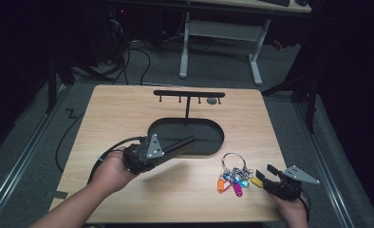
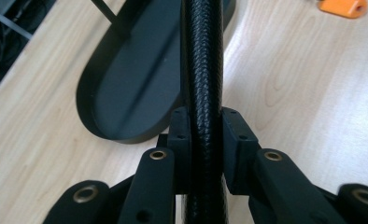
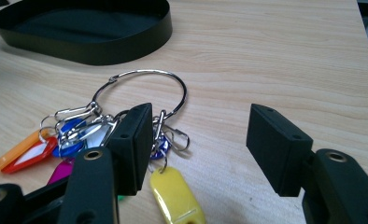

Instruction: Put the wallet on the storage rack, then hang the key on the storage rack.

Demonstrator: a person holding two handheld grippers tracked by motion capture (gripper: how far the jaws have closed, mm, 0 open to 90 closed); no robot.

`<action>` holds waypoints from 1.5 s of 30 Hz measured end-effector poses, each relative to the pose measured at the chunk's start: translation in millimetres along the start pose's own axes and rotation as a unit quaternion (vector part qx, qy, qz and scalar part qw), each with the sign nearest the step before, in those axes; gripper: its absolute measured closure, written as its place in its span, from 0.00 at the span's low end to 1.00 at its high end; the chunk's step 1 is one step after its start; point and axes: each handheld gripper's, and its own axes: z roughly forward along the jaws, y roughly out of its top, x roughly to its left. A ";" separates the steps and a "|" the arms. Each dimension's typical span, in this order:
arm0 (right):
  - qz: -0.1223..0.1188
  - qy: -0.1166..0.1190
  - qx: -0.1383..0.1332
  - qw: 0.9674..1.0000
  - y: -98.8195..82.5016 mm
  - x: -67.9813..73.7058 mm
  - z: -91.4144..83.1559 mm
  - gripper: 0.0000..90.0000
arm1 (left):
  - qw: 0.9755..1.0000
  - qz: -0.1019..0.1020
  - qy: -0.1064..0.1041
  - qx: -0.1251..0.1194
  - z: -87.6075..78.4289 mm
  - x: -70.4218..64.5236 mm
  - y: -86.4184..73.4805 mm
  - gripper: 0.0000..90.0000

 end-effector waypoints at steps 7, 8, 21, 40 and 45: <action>-0.005 -0.007 -0.004 1.000 -6.1 -0.6 -12.7 0.46 | 1.000 0.024 0.008 0.001 4.8 2.6 9.6 0.85; -0.002 -0.008 -0.003 1.000 -6.8 -0.8 -13.9 0.46 | 1.000 0.028 0.009 0.000 5.0 3.6 11.1 0.85; 0.001 -0.016 -0.004 1.000 -12.7 -2.5 -24.1 0.46 | 0.998 0.060 0.033 -0.003 14.4 19.6 21.6 0.85; -0.012 -0.007 0.001 1.000 -9.3 6.9 -16.6 0.46 | 0.992 0.118 0.050 -0.007 40.9 39.5 38.6 0.84; -0.015 -0.006 -0.008 1.000 -7.8 6.9 -20.3 0.47 | 0.988 0.144 0.063 -0.004 49.6 42.5 46.0 0.84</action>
